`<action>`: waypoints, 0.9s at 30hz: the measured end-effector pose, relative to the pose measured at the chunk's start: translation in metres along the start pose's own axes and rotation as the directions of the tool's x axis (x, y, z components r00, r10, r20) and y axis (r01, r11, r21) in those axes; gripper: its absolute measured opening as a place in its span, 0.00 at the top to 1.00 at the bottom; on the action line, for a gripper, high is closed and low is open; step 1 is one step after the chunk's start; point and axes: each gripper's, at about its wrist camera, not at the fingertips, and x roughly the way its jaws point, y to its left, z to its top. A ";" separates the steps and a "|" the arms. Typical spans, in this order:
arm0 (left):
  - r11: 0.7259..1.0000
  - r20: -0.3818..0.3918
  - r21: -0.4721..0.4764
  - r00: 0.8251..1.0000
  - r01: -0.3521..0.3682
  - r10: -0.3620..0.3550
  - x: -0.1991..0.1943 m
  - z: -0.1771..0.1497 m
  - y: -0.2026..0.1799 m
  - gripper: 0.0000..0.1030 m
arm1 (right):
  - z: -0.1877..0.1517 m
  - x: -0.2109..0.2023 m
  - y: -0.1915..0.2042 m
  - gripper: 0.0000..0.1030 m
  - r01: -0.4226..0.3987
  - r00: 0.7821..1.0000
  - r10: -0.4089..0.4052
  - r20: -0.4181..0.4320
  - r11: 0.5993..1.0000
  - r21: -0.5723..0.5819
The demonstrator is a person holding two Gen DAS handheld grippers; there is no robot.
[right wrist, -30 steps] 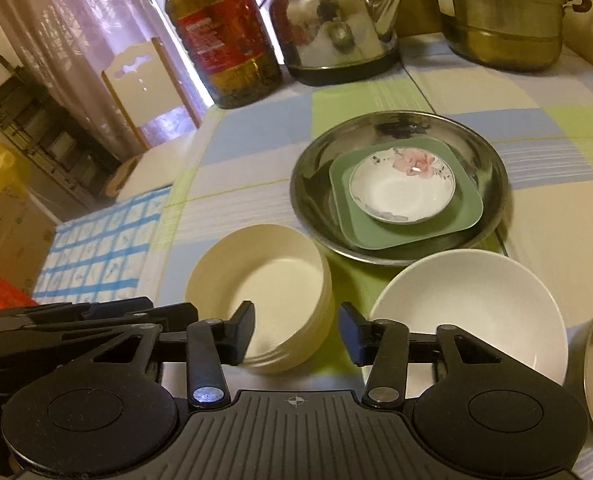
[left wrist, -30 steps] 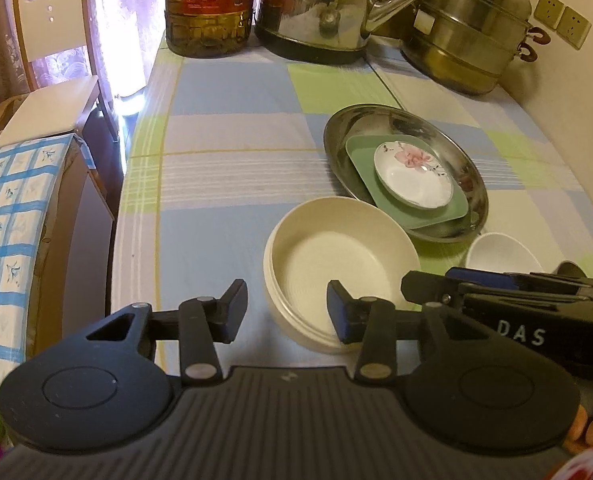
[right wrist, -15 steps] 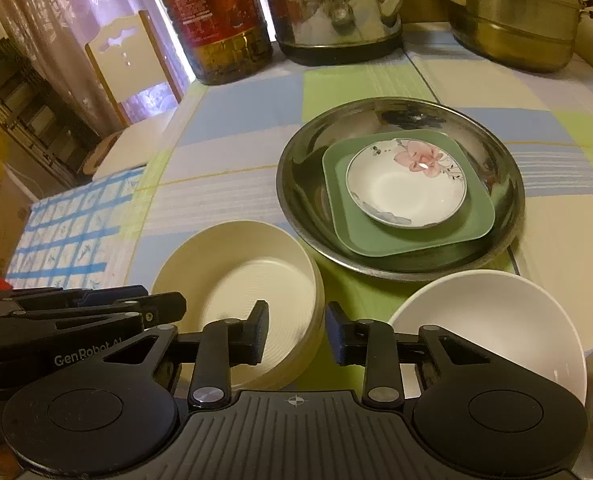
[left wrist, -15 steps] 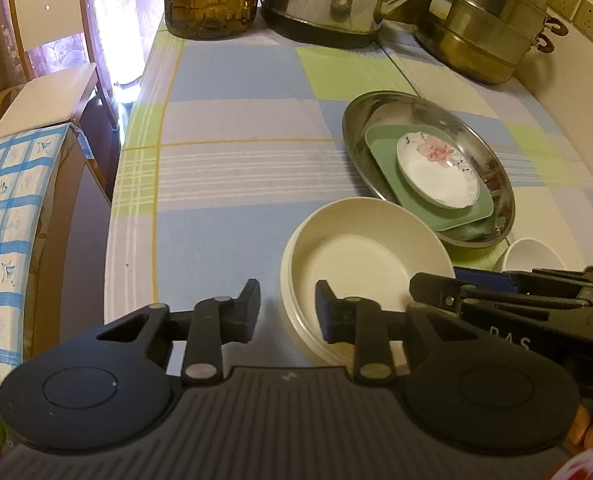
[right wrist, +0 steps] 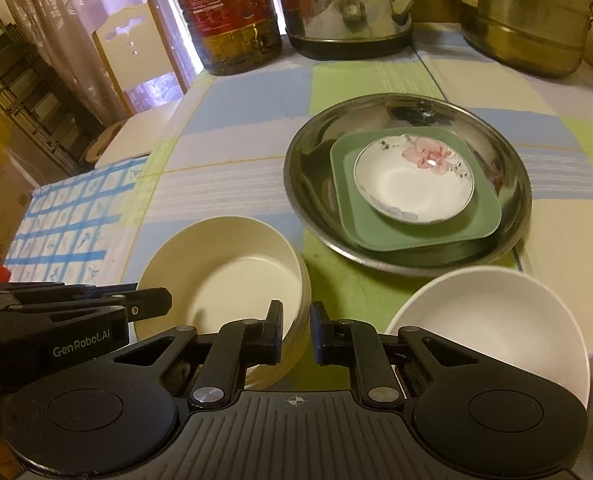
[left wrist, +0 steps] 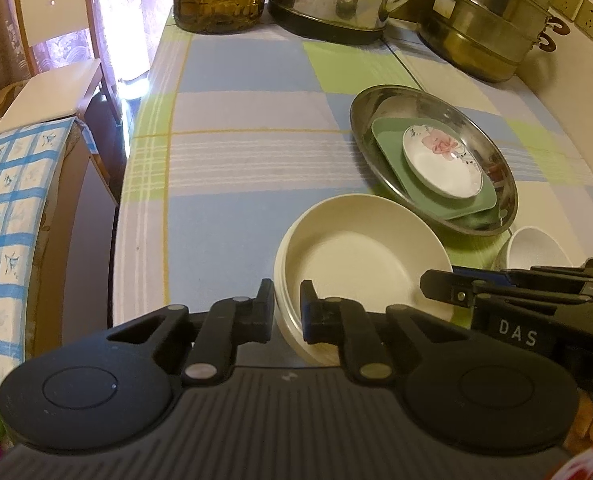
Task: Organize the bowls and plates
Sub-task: 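Close the right tool on the cream bowl rim, then carry the cream bowl with the right tool and lower it into the white ceramic bowl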
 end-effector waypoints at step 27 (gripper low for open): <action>1.000 -0.031 -0.028 0.999 0.007 -0.007 -0.064 -0.077 -0.025 0.88 | -0.058 -0.062 -0.010 0.87 -0.124 0.991 0.124 -0.044 0.992 0.003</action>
